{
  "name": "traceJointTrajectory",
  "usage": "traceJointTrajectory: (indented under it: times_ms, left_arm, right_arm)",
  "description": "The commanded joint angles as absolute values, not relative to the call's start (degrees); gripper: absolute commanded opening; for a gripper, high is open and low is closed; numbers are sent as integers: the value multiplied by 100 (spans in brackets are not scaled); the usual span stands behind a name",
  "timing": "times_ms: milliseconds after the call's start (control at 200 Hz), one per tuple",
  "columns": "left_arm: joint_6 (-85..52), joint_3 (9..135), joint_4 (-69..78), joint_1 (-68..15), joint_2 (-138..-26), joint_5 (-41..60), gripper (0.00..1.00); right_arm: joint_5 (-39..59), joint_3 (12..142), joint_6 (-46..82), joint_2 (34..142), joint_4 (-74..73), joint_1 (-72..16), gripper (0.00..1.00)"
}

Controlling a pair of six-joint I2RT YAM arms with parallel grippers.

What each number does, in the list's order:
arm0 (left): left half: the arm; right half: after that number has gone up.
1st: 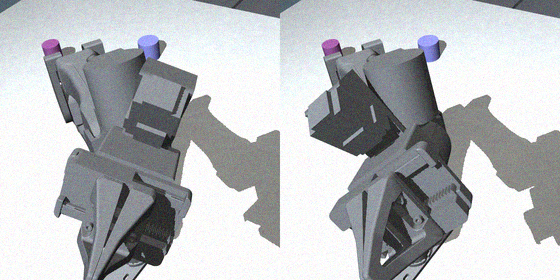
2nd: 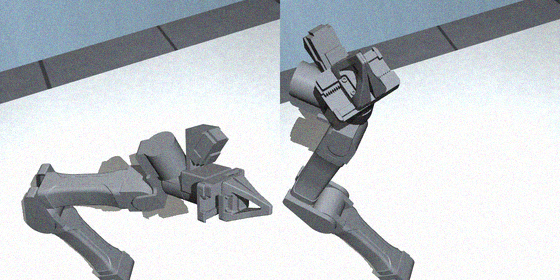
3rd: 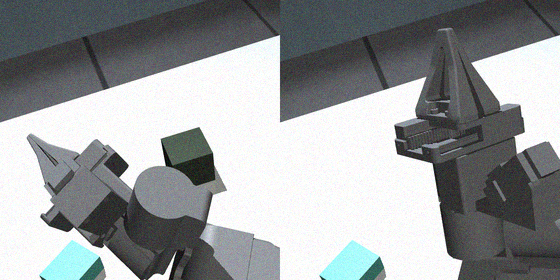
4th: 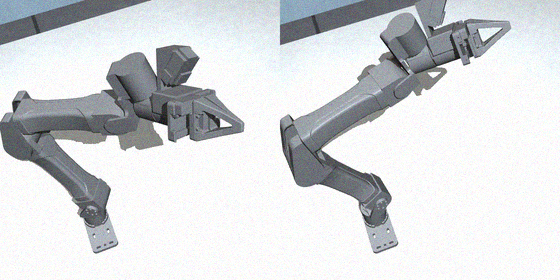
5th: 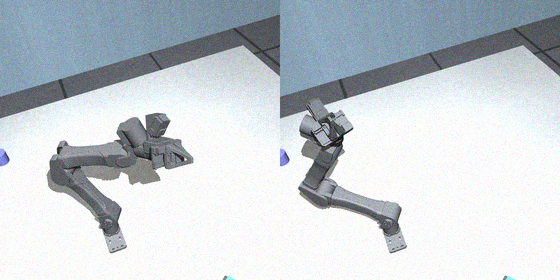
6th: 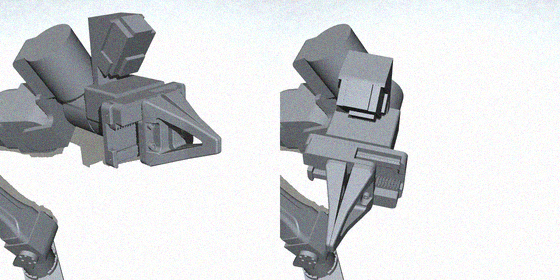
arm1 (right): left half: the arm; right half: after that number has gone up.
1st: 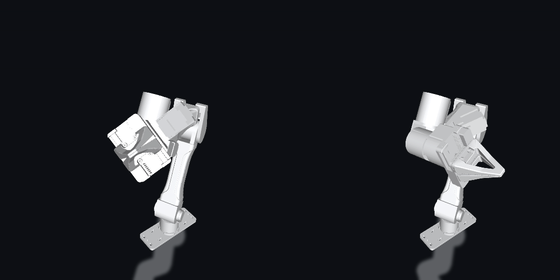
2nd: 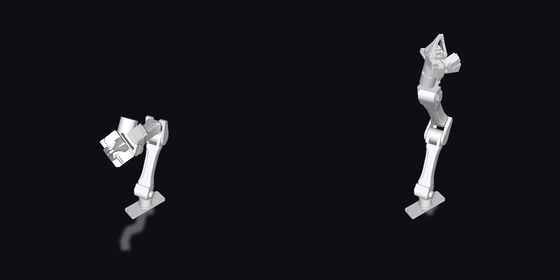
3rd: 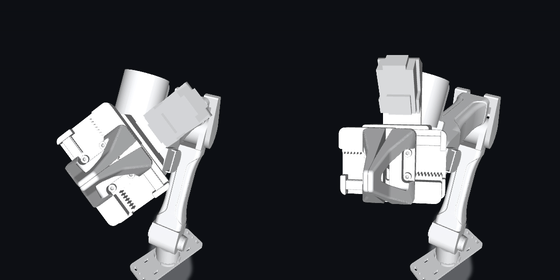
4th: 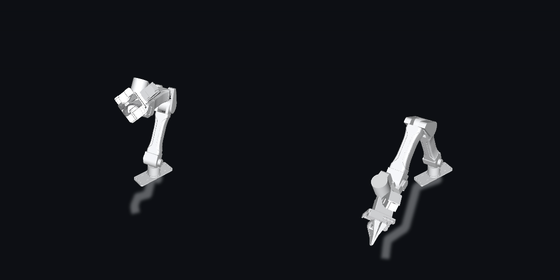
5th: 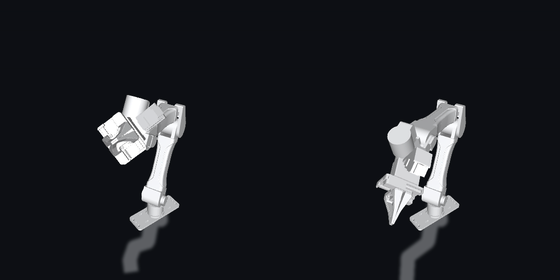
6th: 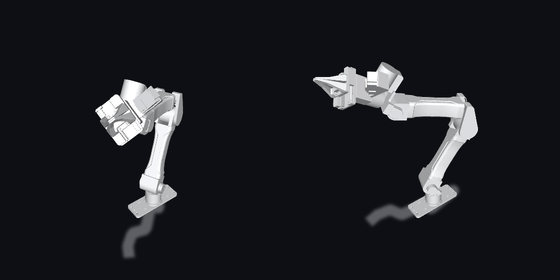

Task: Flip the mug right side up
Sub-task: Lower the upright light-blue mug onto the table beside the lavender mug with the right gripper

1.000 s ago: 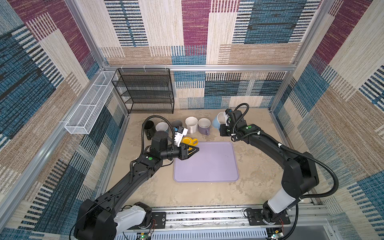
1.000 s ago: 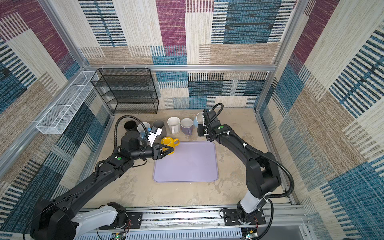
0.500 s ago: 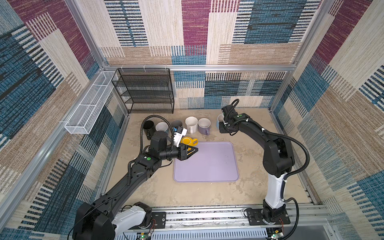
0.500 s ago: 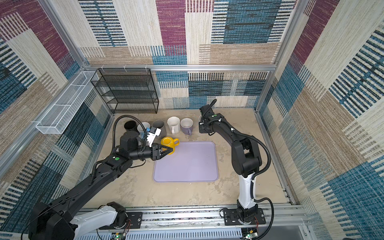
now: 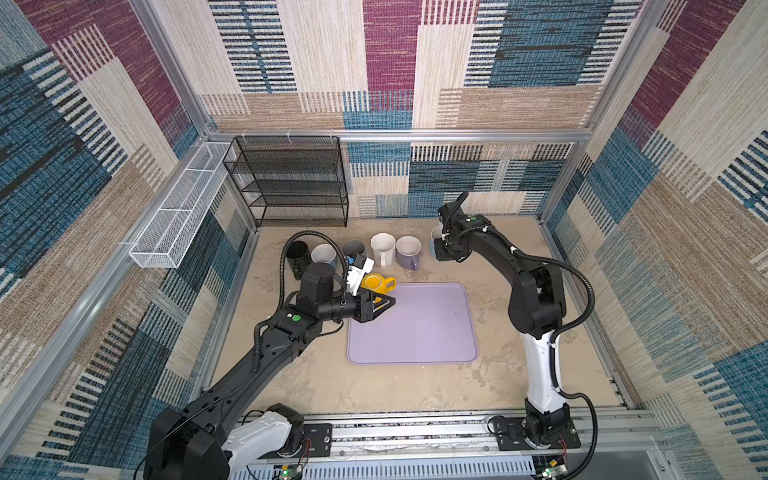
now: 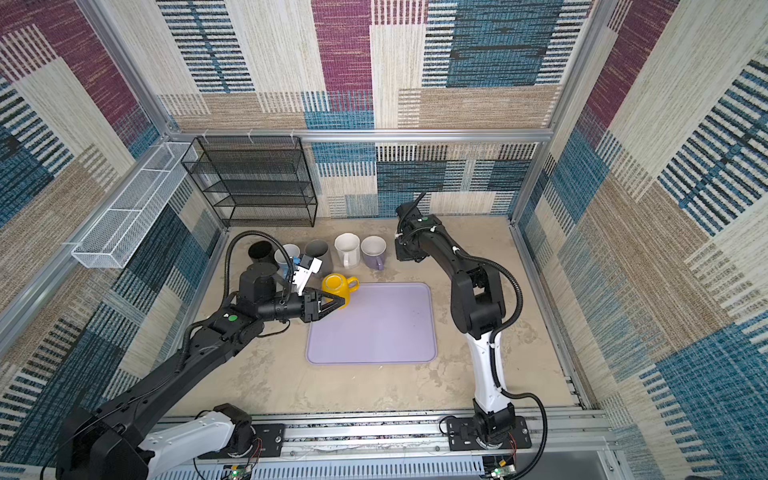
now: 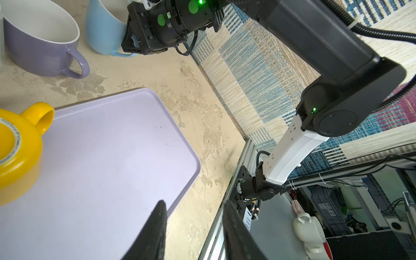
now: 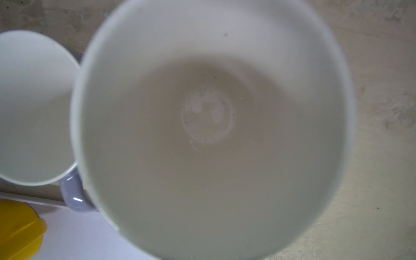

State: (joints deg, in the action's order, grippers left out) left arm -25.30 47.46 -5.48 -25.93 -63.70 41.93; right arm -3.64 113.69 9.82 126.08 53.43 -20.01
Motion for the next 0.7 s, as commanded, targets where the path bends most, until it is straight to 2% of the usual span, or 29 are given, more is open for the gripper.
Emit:
traceJointTrajectory:
  times_ms: [0, 696]
  left_arm:
    - [-2270, 4744, -605, -2592, -6328, 4149, 38]
    - [-2201, 4682, -733, -2585, -6257, 4109, 38]
  right_arm:
    - [-305, 11561, 922, 12671, 5368, -2008, 0]
    - [-9, 11866, 861, 12952, 5520, -2004, 0]
